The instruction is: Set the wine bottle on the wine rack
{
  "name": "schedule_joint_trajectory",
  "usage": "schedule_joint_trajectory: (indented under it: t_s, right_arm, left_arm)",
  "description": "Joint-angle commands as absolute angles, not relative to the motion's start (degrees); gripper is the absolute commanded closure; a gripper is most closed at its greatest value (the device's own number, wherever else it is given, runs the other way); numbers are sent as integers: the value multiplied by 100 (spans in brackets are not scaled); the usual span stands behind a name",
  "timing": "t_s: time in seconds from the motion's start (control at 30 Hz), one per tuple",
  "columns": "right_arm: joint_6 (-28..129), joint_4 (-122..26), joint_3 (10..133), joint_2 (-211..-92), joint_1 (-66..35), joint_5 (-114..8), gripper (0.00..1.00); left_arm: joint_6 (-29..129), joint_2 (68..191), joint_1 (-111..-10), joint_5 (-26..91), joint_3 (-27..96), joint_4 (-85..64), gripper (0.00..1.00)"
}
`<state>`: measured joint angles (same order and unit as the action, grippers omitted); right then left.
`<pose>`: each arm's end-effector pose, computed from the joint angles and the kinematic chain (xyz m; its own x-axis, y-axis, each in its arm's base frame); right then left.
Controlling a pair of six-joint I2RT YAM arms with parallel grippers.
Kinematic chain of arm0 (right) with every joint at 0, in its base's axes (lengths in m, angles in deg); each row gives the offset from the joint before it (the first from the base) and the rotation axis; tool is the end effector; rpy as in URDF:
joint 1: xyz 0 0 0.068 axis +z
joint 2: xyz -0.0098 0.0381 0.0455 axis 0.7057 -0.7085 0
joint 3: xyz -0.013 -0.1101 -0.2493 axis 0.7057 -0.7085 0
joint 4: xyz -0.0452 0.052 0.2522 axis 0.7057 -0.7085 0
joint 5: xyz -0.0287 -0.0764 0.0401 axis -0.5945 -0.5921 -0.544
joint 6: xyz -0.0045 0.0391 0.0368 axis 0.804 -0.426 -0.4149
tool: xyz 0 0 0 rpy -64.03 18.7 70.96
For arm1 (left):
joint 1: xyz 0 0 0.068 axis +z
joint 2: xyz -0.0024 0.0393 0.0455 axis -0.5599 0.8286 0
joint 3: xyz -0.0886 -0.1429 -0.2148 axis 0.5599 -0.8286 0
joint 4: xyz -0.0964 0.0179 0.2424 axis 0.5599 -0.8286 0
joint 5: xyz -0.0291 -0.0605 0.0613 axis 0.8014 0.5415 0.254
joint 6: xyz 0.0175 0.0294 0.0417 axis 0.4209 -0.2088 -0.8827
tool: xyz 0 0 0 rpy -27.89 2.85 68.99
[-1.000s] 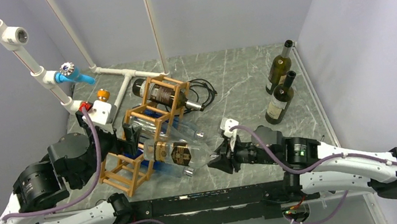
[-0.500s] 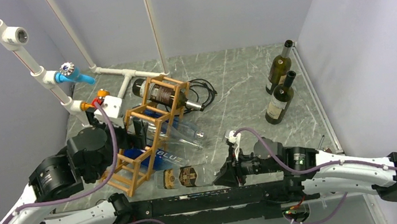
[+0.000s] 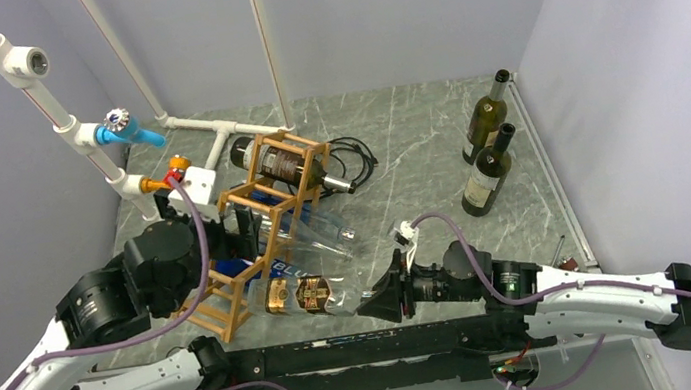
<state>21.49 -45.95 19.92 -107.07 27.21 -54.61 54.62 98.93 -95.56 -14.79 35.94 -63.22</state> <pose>0.0480 0.1599 0.2584 -0.6163 -0.0117 -0.7874 -0.7602 0.2698 0.5910 0.0724 -0.0864 0.4334 -0.2785 0.0688 -0.9580 0.3422 0.9391 -0.0321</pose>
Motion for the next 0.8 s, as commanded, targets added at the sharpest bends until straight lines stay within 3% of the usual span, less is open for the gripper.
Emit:
schedule_joint_trajectory:
  t_s: [0.0, 0.43, 0.77]
  right_arm:
    - [1749, -2493, 2397, -10775, 2736, -5514, 100]
    - [856, -420, 1665, -11542, 3070, -6512, 100]
    - [844, 386, 1760, -12356, 3613, -7341, 100]
  left_arm:
    - [5687, 9715, -9544, -1595, 3448, -6378, 0]
    - [6252, 9544, -9543, -1497, 3223, -7002, 0]
    - [7912, 9290, -9547, -1398, 2938, -8410, 0]
